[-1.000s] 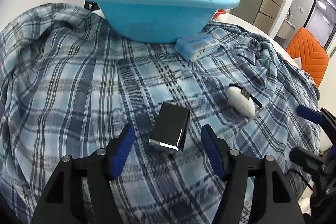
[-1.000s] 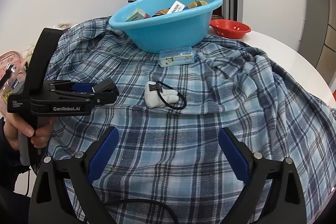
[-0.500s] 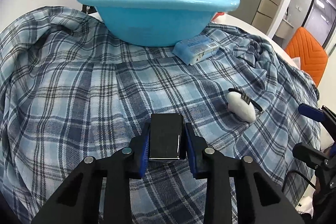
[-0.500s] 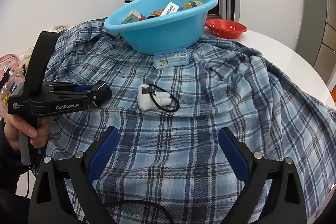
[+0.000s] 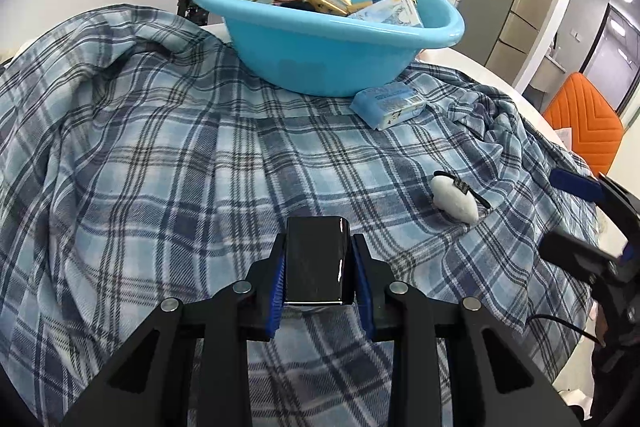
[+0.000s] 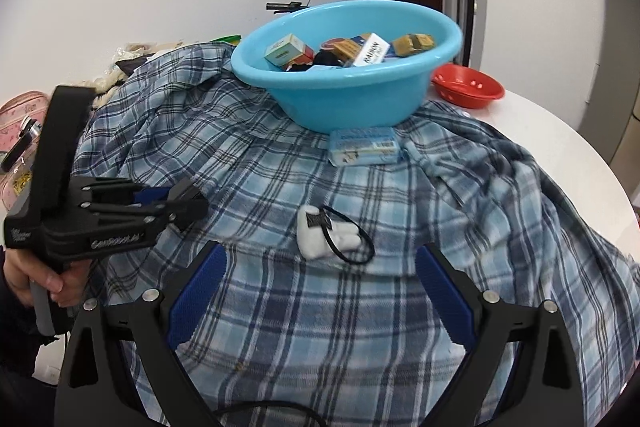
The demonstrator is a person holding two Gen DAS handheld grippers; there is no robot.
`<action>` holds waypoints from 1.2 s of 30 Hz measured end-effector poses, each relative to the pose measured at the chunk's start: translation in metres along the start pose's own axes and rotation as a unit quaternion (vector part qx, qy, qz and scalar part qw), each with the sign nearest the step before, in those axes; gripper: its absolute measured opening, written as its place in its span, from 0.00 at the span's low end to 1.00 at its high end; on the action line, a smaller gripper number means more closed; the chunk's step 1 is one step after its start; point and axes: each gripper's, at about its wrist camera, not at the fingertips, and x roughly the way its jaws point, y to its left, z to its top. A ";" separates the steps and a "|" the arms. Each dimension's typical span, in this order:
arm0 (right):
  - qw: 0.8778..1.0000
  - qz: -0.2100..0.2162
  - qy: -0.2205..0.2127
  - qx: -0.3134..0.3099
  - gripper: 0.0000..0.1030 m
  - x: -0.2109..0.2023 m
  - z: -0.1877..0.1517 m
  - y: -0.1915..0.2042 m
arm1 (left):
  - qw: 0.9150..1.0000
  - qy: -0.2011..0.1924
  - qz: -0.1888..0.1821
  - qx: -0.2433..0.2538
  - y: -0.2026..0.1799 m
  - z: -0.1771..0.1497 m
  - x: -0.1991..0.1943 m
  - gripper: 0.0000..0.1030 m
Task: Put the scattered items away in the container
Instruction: 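Grasp the white earbuds with cable with the right gripper while the left gripper holds the black box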
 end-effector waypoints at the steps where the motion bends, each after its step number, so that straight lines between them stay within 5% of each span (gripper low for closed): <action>1: 1.000 0.000 0.003 -0.002 0.85 0.005 0.003 0.000 | 1.000 -0.001 0.001 -0.001 0.001 -0.002 -0.002 0.31; 12: 0.998 -0.007 0.059 -0.011 0.83 0.066 0.013 -0.008 | 1.000 -0.004 0.005 -0.012 0.012 -0.010 -0.010 0.31; 16: 0.997 0.008 0.077 0.008 0.70 0.079 0.011 -0.013 | 1.000 -0.001 0.002 -0.013 0.012 -0.010 -0.006 0.31; 19: 0.997 -0.004 0.077 -0.002 0.43 0.080 0.009 -0.013 | 1.000 0.003 0.001 -0.013 0.012 -0.010 -0.004 0.31; 24: 0.998 0.004 0.058 0.023 0.26 0.072 0.007 -0.022 | 1.000 0.005 -0.005 -0.024 0.011 -0.010 -0.001 0.31; 36: 0.998 -0.007 0.039 0.046 0.18 0.046 0.004 -0.028 | 1.000 -0.006 0.003 -0.017 0.004 -0.009 -0.008 0.31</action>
